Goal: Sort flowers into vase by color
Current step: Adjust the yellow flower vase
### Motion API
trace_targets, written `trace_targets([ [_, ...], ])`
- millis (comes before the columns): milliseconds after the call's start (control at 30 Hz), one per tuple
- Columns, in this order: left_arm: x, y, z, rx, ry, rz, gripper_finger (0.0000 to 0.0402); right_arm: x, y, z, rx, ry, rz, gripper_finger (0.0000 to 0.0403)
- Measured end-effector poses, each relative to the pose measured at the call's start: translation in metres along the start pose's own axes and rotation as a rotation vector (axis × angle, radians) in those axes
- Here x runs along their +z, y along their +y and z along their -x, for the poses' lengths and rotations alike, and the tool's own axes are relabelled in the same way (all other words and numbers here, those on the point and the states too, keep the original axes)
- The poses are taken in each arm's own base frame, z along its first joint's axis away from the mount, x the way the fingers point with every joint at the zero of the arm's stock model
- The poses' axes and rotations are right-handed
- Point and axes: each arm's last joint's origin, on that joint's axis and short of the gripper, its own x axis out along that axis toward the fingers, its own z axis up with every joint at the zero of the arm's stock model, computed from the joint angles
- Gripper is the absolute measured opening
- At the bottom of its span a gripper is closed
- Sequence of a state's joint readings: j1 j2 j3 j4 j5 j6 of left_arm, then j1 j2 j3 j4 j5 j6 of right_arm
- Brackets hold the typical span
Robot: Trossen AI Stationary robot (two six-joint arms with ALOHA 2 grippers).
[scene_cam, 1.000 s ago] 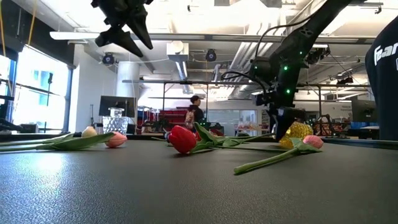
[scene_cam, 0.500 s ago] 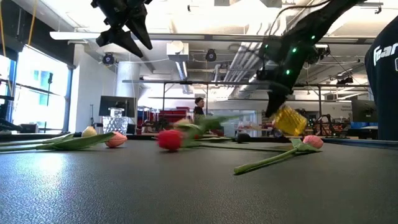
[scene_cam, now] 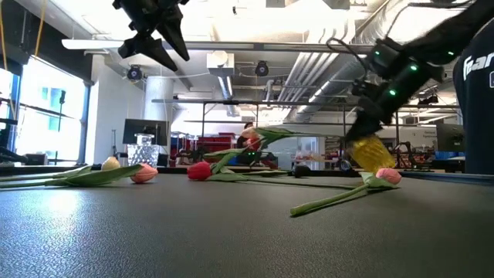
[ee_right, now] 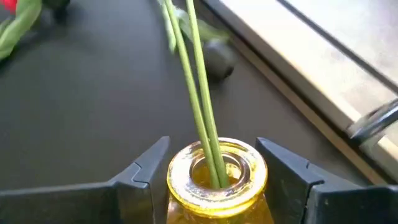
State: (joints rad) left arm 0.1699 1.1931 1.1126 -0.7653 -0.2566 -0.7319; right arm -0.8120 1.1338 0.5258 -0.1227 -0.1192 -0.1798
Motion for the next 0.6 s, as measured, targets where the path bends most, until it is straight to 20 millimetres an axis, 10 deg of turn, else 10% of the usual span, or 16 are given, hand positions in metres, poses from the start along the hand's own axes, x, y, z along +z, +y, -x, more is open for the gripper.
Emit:
trace_targets([
  [233, 0.001, 0.001, 0.000, 0.003, -0.003, 0.011, 0.0165, -0.031, 0.010, 0.011, 0.075, -0.078, -0.069, 0.0176],
  [600, 0.010, 0.011, -0.003, 0.056, -0.036, 0.035, 0.0165, -0.012, 0.020, 0.061, 0.319, -0.425, -0.022, 0.0176],
])
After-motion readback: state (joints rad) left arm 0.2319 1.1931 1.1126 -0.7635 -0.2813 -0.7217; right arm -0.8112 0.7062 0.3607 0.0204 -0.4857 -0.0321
